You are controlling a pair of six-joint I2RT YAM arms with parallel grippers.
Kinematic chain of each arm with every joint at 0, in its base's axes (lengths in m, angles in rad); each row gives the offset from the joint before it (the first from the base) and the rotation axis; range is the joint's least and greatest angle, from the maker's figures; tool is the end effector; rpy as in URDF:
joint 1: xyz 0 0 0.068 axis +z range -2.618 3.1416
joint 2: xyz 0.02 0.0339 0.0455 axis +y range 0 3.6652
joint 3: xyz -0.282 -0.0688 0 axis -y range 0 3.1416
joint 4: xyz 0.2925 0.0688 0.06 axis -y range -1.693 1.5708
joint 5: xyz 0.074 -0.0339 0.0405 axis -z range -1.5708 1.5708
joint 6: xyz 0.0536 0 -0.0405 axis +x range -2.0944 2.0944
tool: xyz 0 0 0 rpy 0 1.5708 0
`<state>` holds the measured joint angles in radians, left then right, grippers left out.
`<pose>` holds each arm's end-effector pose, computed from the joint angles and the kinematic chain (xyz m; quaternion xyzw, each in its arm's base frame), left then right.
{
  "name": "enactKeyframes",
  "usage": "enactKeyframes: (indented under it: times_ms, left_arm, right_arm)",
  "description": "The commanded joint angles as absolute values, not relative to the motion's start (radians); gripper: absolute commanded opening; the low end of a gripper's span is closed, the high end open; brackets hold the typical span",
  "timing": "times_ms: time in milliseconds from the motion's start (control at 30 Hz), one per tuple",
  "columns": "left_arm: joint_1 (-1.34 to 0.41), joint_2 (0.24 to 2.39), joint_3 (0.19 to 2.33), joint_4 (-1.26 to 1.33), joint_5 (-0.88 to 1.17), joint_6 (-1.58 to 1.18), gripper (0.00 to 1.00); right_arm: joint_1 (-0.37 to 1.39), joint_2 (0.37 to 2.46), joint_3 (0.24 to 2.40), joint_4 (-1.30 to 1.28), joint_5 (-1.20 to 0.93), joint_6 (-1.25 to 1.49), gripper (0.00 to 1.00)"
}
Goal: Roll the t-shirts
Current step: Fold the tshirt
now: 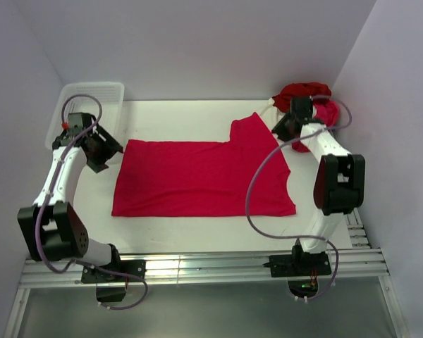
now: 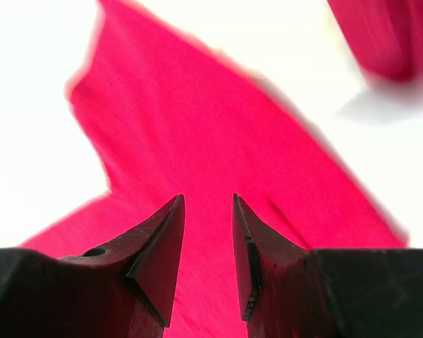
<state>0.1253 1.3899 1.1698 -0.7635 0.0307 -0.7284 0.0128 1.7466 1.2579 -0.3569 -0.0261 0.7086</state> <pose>0.3360 0.0407 0.2794 -0.3922 0.8731 -0.1000 0.2719 0.4403 0.0070 0.2113 0.3144 0.8805 0.1366 0.3275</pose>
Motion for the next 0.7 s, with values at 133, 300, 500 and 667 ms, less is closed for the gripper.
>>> enactKeyframes:
  times_ms: [133,300,500,667]
  left_arm:
    - [0.043,1.561,1.393,-0.684,0.058,-0.574,0.76]
    - [-0.043,1.684,1.485,-0.693,0.032,-0.506,0.75]
    - [-0.081,1.836,1.62,-0.704,0.032,-0.443,0.75]
    - [-0.084,1.966,1.747,-0.735,0.005,-0.43,0.74]
  right_arm:
    - [0.02,1.98,1.689,-0.495,-0.081,0.531,0.43]
    - [0.028,2.08,1.808,-0.532,-0.057,0.442,0.57]
    - [0.028,2.17,1.868,-0.5,-0.11,0.393,0.54]
    - [0.031,2.239,1.907,-0.417,-0.163,0.4,0.49]
